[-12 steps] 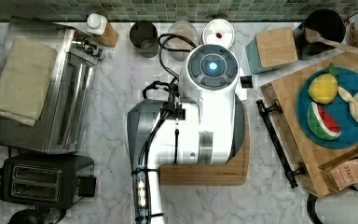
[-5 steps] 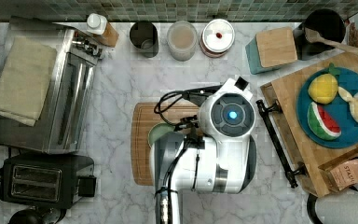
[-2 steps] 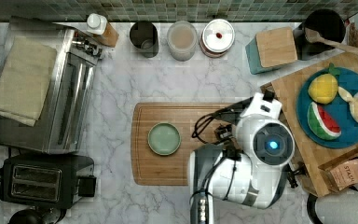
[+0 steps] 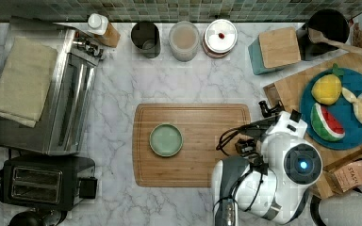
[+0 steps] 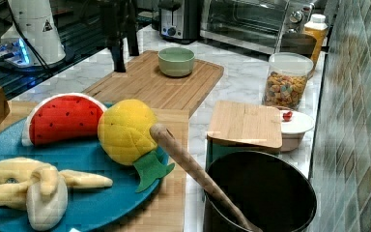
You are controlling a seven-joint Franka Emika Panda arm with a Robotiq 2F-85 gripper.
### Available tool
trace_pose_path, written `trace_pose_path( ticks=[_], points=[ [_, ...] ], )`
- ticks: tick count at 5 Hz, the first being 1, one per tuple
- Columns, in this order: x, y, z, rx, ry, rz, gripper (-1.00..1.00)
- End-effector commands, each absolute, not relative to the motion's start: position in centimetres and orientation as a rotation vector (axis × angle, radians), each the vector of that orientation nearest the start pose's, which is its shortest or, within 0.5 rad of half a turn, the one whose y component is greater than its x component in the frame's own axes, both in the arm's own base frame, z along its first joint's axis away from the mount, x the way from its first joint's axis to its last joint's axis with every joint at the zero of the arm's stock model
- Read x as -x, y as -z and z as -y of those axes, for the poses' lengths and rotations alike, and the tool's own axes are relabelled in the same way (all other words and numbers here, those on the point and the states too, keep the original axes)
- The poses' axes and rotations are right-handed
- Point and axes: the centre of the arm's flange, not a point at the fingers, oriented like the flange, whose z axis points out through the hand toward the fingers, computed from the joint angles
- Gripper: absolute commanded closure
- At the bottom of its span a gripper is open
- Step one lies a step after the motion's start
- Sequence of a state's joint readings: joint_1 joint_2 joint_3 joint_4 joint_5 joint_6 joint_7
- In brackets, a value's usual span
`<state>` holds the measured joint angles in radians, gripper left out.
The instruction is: Open the drawer.
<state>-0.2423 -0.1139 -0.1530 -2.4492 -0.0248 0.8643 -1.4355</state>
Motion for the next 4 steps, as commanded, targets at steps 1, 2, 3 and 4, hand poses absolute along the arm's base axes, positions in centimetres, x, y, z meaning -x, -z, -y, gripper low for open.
trace_pose_path(
  ticks=[1, 2, 3, 4],
  points=[
    [-43.2, -34.3, 22.5, 3.194, 0.245, 0.713, -1.00],
    [-43.1, -32.7, 22.9, 3.196, 0.272, 0.723, -1.00],
    [-43.3, -31.6, 24.0, 3.198, 0.249, 0.701, -1.00],
    [-42.4, -30.3, 26.1, 3.193, 0.255, 0.701, -1.00]
  ],
)
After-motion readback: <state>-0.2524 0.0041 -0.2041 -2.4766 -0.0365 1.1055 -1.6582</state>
